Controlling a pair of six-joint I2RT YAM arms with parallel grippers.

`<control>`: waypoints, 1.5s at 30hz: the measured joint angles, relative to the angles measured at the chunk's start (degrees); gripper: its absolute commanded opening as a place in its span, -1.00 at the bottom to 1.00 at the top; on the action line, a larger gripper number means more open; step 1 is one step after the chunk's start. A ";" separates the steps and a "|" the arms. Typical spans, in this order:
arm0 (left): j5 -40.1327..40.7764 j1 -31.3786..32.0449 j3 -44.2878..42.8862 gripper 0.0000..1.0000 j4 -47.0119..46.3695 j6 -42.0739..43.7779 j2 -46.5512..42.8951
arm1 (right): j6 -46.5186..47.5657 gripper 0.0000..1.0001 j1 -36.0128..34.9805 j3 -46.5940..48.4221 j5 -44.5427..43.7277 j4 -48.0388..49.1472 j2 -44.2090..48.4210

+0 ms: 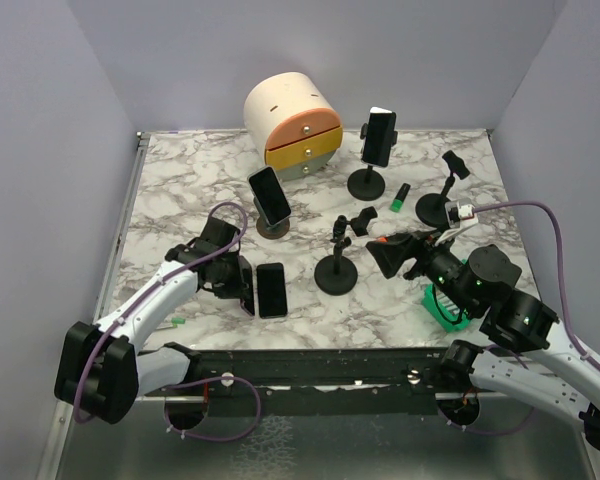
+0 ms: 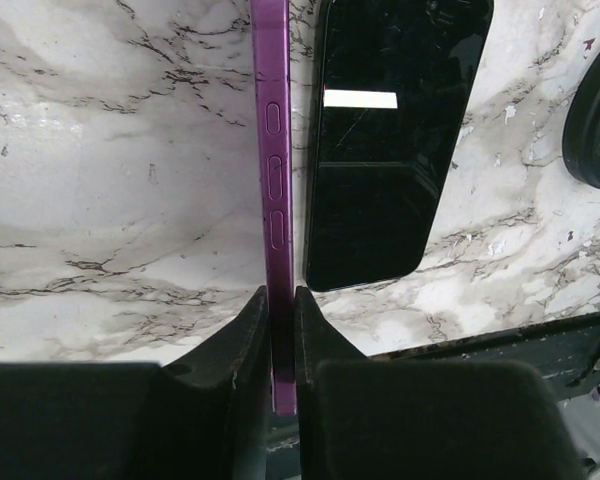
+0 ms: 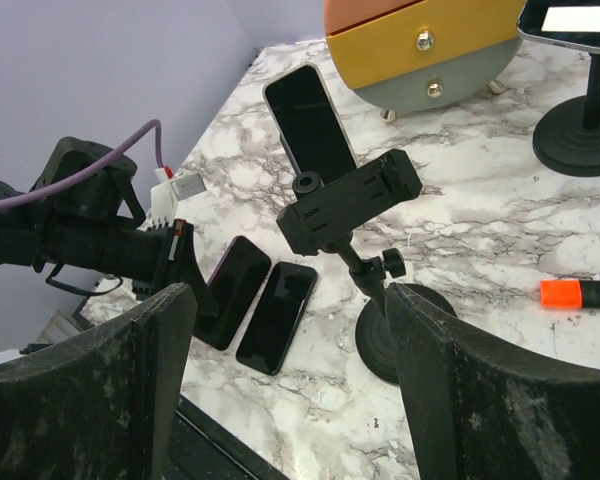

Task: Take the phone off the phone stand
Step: Place the phone at the center of the board.

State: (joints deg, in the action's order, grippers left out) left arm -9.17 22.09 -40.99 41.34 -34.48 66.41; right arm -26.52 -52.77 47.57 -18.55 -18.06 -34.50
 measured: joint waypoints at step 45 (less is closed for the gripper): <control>8.33 0.00 0.00 -0.32 1.25 -3.21 -2.89 | 0.02 0.64 0.00 0.00 -0.02 -0.07 0.68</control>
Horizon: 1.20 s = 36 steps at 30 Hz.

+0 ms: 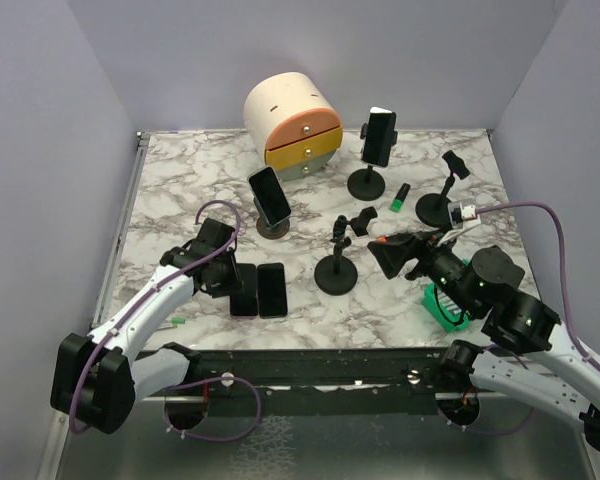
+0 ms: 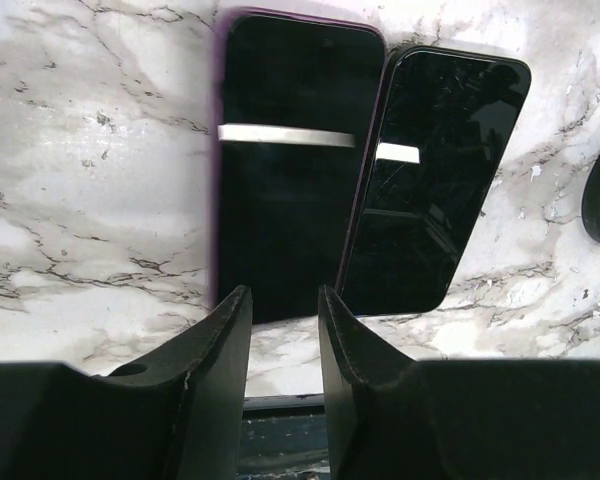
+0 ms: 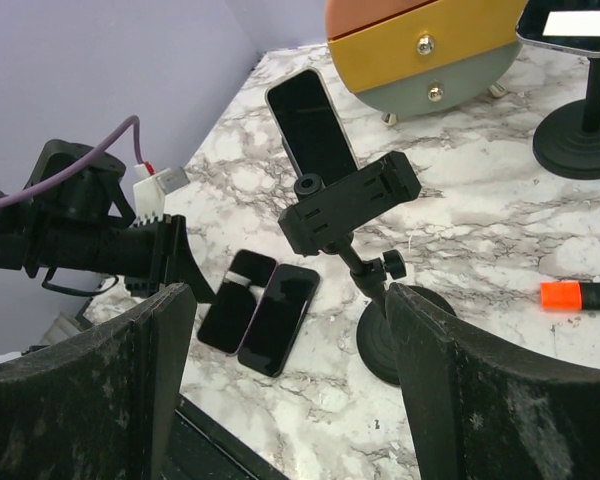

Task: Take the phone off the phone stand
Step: Place the phone at the center of the board, then pick up the phone stand at the center of the board.

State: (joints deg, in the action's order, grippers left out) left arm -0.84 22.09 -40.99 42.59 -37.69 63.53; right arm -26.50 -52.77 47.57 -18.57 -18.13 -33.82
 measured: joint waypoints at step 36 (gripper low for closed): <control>-5.40 13.25 -4.22 0.22 -38.64 7.21 -12.17 | 8.66 0.51 0.00 1.18 -2.60 0.39 -3.43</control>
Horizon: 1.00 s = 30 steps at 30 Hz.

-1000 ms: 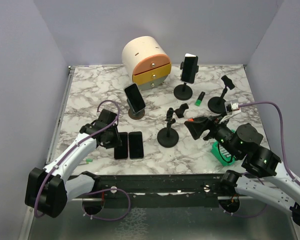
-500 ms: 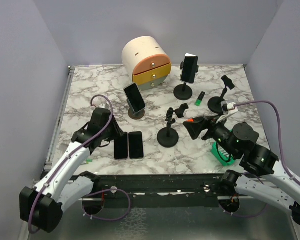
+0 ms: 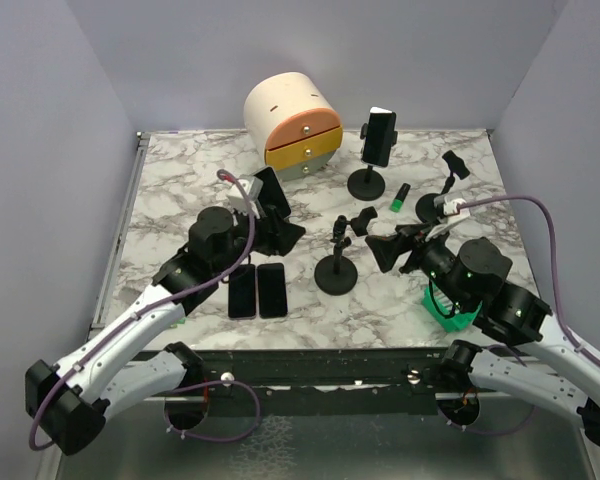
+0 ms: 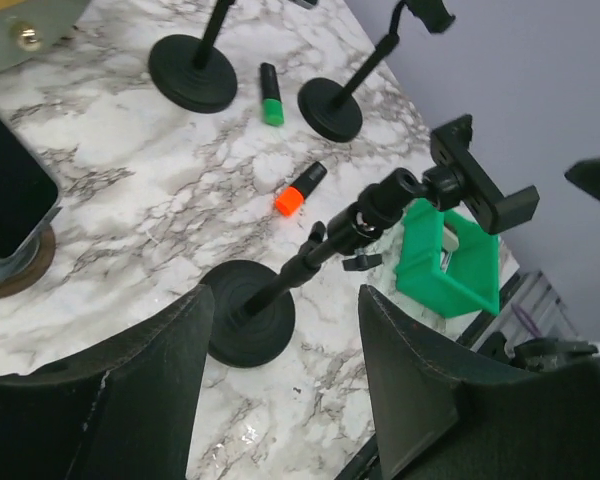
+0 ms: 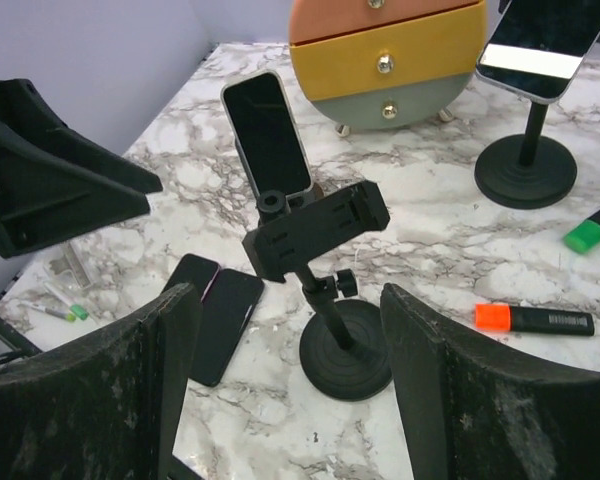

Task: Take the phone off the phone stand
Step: Pick up the phone stand at the center of the board.

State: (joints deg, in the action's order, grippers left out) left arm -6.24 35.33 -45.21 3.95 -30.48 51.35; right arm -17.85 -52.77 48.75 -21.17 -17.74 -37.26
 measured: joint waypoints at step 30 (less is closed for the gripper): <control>3.80 3.41 8.48 0.22 -3.06 20.50 -8.94 | 1.79 -0.12 0.00 6.49 1.18 1.33 -14.86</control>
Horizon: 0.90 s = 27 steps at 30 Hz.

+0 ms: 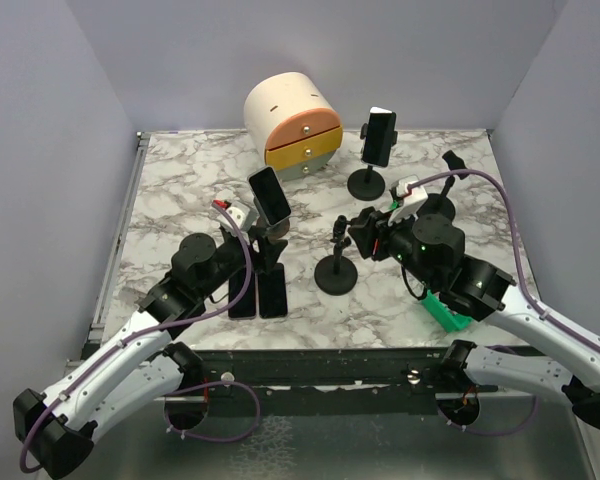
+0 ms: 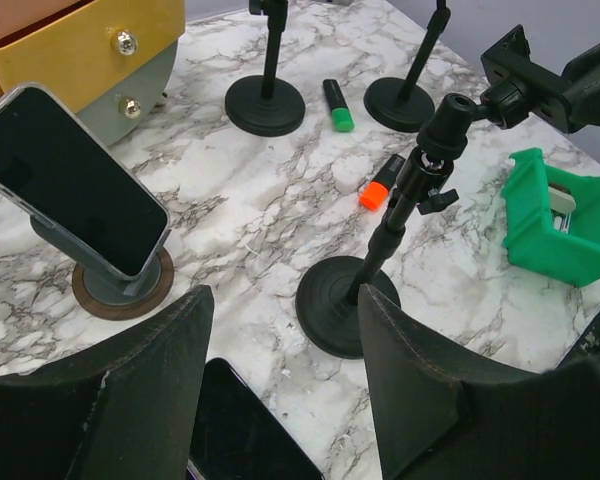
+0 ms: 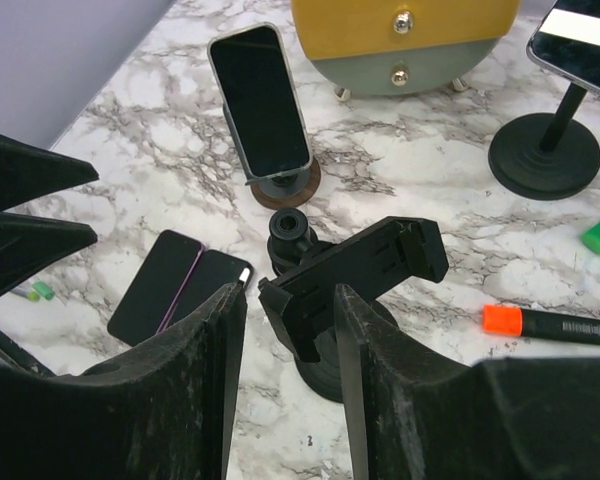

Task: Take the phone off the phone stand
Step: Pick up the phone stand at the center of the board.

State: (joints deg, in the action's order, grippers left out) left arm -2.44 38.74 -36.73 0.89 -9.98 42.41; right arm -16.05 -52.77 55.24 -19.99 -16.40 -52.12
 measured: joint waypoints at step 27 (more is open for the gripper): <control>0.66 0.00 1.55 0.22 -0.81 0.20 -2.89 | 1.86 -1.00 -0.02 10.08 -0.94 -6.36 -5.81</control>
State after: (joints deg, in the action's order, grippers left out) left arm -1.78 38.74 -35.18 0.08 -9.78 39.53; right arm -14.20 -52.80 65.32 -20.93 -22.76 -57.93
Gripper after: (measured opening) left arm 0.608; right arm 0.047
